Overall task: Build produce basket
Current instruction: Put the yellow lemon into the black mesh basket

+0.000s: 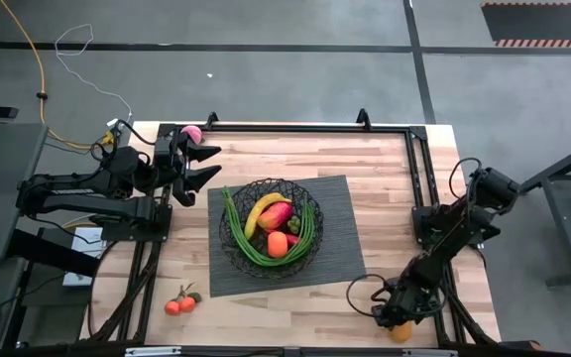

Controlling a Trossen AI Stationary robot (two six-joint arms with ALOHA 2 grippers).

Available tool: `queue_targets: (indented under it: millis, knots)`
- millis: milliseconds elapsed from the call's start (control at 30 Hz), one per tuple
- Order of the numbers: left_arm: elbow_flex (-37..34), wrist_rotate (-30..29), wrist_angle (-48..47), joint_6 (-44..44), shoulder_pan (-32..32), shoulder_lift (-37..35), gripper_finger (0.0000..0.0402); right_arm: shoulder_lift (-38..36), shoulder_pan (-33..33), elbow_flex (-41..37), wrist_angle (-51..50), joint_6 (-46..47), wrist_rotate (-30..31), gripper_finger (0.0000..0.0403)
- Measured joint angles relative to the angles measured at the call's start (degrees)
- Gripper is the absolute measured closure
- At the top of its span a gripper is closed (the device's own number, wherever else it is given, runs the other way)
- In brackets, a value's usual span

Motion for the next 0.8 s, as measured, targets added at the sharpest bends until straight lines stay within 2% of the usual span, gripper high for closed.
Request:
queue_targets:
  millis: [333, 800]
  knots:
    - [0.0, 0.0, 0.0, 0.0, 0.0, 0.0, 0.0145, 0.0, -1.9, 0.0, 0.3, -1.0, -2.3, 0.0044]
    - [0.0, 0.0, 0.0, 0.0, 0.0, 0.0, 0.0145, 0.0, -2.0, 0.0, 0.3, -1.1, -2.7, 0.0162]
